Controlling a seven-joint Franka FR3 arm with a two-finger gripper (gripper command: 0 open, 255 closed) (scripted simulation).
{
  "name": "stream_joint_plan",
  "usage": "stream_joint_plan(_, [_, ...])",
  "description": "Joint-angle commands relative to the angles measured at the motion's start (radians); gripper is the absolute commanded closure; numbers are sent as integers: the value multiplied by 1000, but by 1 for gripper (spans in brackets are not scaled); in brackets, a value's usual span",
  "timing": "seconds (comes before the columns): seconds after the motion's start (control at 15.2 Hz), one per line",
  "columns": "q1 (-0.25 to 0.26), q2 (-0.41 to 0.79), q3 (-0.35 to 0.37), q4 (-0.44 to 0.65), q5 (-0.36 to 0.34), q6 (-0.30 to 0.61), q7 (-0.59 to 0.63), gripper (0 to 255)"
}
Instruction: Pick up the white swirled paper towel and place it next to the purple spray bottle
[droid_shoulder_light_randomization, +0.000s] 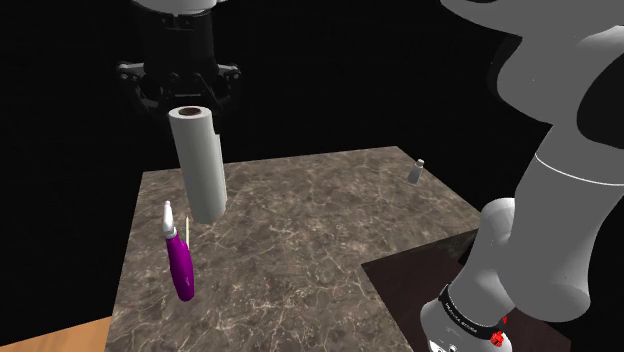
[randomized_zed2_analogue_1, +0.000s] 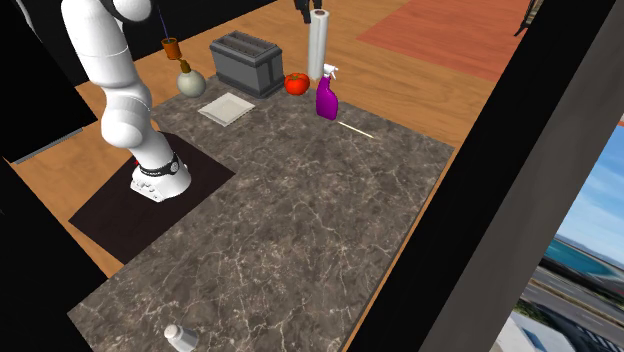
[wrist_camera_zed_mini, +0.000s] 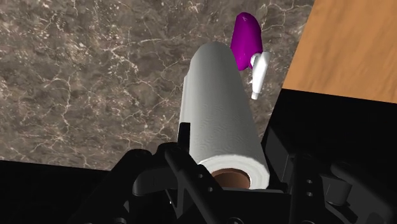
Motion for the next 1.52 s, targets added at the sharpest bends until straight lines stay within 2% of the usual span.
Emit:
stream_joint_plan(0.0, [-3, -9, -1, -38, 4, 29, 3, 255])
stream_joint_plan(0.66, [-16, -46, -6, -220, 14, 176, 20, 255])
stream_joint_plan(1.45, [-22, -53, -11, -389, 8, 337, 46, 255])
